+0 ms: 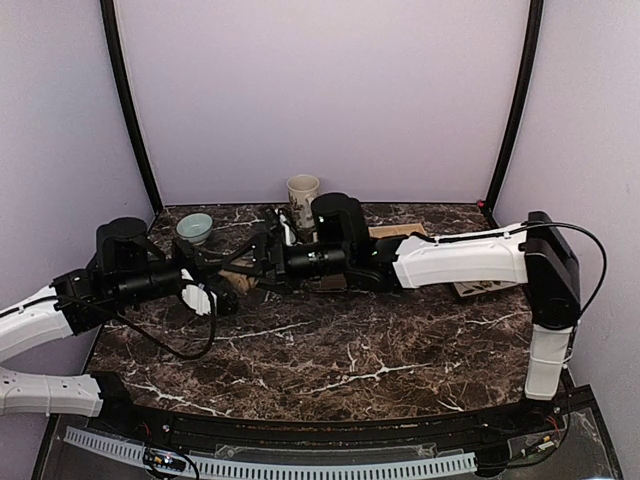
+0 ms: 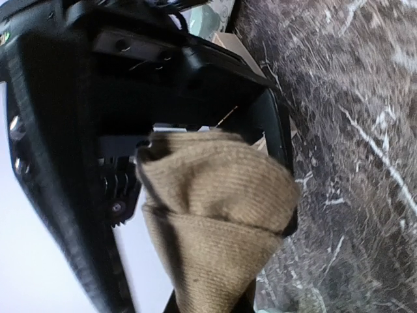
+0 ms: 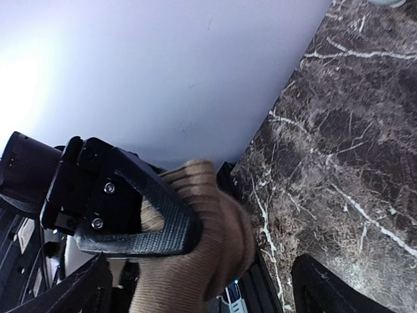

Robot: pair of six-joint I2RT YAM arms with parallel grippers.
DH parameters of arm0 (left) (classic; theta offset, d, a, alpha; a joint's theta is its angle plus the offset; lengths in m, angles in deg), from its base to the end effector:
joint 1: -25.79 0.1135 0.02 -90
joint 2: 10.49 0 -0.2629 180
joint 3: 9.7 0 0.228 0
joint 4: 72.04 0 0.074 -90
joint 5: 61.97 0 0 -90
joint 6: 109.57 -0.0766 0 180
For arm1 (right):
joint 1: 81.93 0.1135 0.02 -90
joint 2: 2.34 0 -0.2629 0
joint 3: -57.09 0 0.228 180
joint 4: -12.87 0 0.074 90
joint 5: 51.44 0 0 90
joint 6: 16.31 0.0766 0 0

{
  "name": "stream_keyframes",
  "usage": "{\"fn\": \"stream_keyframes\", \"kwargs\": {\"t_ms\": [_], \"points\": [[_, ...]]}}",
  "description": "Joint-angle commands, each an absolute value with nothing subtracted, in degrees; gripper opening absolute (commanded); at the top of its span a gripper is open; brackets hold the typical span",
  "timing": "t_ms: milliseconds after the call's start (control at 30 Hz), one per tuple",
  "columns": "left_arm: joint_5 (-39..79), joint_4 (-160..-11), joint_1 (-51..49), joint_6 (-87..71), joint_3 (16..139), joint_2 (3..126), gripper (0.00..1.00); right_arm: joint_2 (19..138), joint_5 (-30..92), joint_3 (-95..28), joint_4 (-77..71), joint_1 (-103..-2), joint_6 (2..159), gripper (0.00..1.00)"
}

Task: Roll the socks
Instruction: Pass from the right arm to the left, then pass from the left arm to the right

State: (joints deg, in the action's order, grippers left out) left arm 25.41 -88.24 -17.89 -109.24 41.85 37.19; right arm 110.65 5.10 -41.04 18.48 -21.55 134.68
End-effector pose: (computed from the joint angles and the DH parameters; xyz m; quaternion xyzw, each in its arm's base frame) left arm 0.1549 -0.1528 0.2911 0.7208 0.2952 0.2285 0.5841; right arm 0.2001 0.4374 0.2749 -0.1826 0.7306 0.6483 0.1125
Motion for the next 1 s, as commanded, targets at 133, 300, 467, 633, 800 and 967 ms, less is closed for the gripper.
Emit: {"fn": "stream_keyframes", "kwargs": {"t_ms": [133, 300, 467, 633, 800, 967], "points": [[5.8, -115.9, -18.2, -73.9, 62.3, 41.0, 0.0, 89.8, 30.3, -32.8, 11.1, -22.3, 104.7, 0.99], [-5.1, -119.4, -16.7, -55.2, 67.3, 44.8, 0.0, 78.0, 32.1, -16.9, 28.4, -23.2, 103.5, 0.99], [-22.5, -116.5, -8.5, -36.7, 68.9, 50.5, 0.0, 76.7, 25.4, -14.5, 31.5, -23.1, 101.4, 0.99], [-31.0, -114.9, -6.2, -29.6, 73.7, 57.1, 0.0, 79.9, 19.9, -18.6, 30.0, -20.2, 97.8, 0.99], [-34.1, -109.8, -6.3, -23.8, 75.1, 58.3, 0.0, 84.5, 18.8, -23.8, 30.3, -17.9, 96.2, 0.95], [-37.8, -109.4, -6.3, -21.8, 74.9, 58.6, 0.0, 86.6, 21.5, -26.2, 31.4, -17.4, 95.2, 0.85]]}}
